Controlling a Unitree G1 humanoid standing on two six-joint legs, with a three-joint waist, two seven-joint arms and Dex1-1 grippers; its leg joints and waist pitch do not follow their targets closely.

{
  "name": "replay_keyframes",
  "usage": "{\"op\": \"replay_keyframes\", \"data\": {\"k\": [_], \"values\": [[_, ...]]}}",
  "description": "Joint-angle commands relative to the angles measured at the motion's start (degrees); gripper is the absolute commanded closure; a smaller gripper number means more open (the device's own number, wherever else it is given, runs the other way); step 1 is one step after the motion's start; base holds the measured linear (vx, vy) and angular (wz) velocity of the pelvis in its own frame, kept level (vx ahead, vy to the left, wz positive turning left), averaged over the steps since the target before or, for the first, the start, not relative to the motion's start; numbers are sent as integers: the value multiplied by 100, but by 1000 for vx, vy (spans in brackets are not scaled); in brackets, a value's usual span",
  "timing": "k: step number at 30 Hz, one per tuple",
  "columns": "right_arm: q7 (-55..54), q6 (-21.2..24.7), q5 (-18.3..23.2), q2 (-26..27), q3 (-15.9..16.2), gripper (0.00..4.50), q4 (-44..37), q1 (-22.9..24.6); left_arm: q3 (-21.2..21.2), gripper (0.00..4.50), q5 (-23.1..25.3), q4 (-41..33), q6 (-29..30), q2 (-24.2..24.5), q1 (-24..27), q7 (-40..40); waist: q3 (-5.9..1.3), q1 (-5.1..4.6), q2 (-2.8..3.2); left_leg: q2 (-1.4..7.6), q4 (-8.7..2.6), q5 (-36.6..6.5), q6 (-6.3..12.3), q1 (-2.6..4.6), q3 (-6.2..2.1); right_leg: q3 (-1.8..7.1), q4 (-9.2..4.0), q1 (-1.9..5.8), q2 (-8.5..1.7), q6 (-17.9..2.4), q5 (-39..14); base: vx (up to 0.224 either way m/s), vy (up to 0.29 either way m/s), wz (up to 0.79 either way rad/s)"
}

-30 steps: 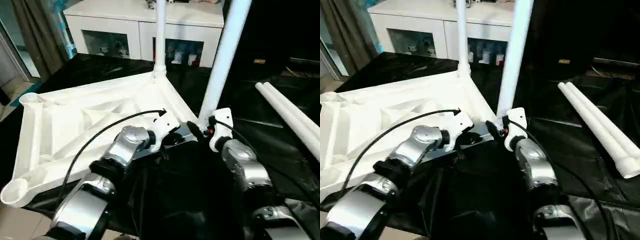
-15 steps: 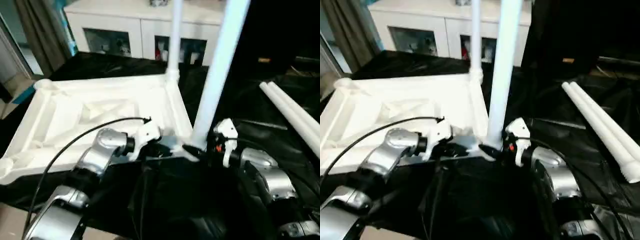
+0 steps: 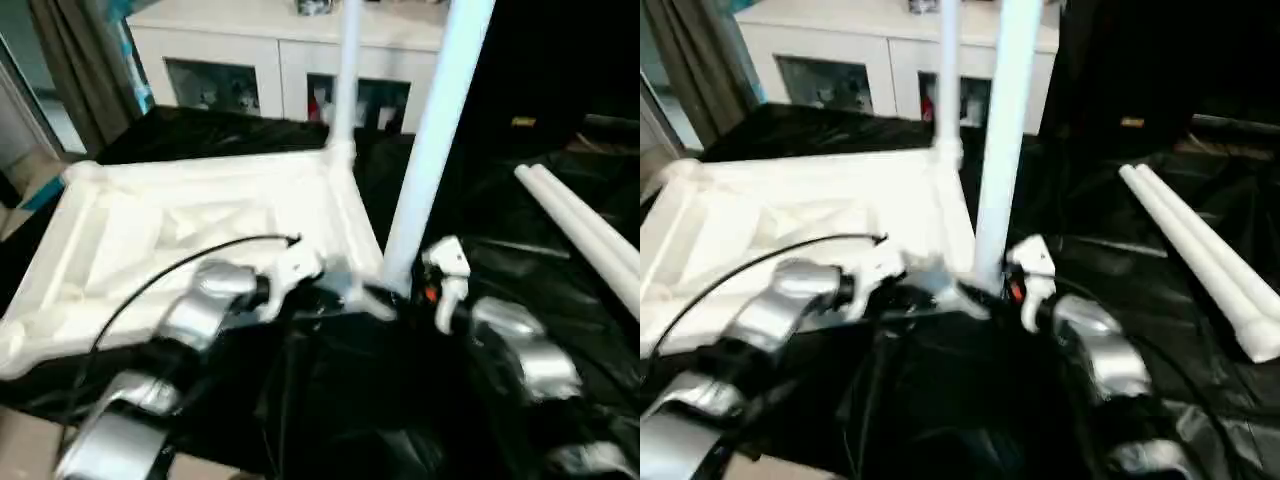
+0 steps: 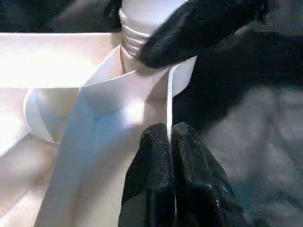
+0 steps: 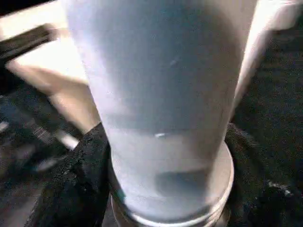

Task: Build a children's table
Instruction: Rotate leg to tighten

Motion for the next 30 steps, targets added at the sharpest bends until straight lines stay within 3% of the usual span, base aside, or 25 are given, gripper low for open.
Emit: {"op": "replay_keyframes", "data": {"k": [1,3,5,10,11,13,17,19,21,25,27,30], "values": [[-1077,153,-318,277,-91,173,624,-73,212,450,68,451,129,-220,-254,806,-295,-21,-77,275,-426,-1219,70,109,-146,301,-520,157,-473,-1124,-1577,0,0,0],[-1628,227,-299,479,-240,173,871,-200,275,450,95,670,178,-360,-419,1184,-299,-21,-78,269,-435,-1231,36,89,-162,299,-523,185,-485,-1080,-1655,0,0,0],[-2043,274,-272,641,-350,173,1087,-318,331,450,91,837,193,-488,-549,1467,-305,-20,-43,274,-438,-1257,-2,108,-166,301,-523,169,-477,-1072,-1578,0,0,0],[-2279,-63,-522,942,-161,173,1434,-580,204,450,174,1067,-94,-735,-711,1511,-299,-19,-38,268,-444,-1389,35,87,-166,302,-564,173,-491,-1011,-1633,0,0,0],[-2206,-132,-491,966,-163,117,1423,-603,200,450,160,1070,-107,-754,-714,1462,-303,-20,-48,275,-452,-1385,47,80,-175,299,-545,190,-484,-1005,-1589,0,0,0],[-2119,-197,-453,974,-176,104,1399,-624,187,450,147,1095,-162,-758,-724,1408,-302,-21,-39,279,-452,-1383,73,79,-170,300,-542,181,-479,-1029,-1501,0,0,0],[-1651,-337,-435,736,-79,61,1074,-610,109,450,14,999,-407,-624,-606,845,-311,-7,-50,277,-444,-1320,146,66,-165,302,-525,203,-479,-1047,-1388,0,0,0],[-1221,-358,-343,573,-41,61,901,-528,82,450,-62,865,-494,-543,-495,482,-318,-7,-51,280,-440,-1236,191,53,-169,295,-504,216,-481,-1097,-1230,0,0,0],[-152,-272,-134,117,156,61,389,-193,1,450,-177,529,-512,-339,-250,-88,-345,25,-52,296,-399,-933,365,26,-160,296,-430,258,-469,-1220,-582,0,0,0],[341,-173,-23,-147,166,61,197,-20,-43,450,-306,272,-520,-183,-78,-534,-378,43,-46,303,-356,-595,589,19,-139,275,-331,262,-451,-1477,179,0,0,0],[492,-150,27,-230,156,61,154,28,-51,450,-365,181,-509,-136,-22,-684,-368,61,-41,308,-345,-609,634,36,-124,272,-334,245,-453,-1542,206,0,0,0],[1006,-113,158,-503,160,61,-66,204,-68,450,-524,-117,-435,48,152,-1167,-353,89,-39,311,-354,-783,586,39,-120,270,-365,252,-466,-1514,-170,0,0,0]]}}
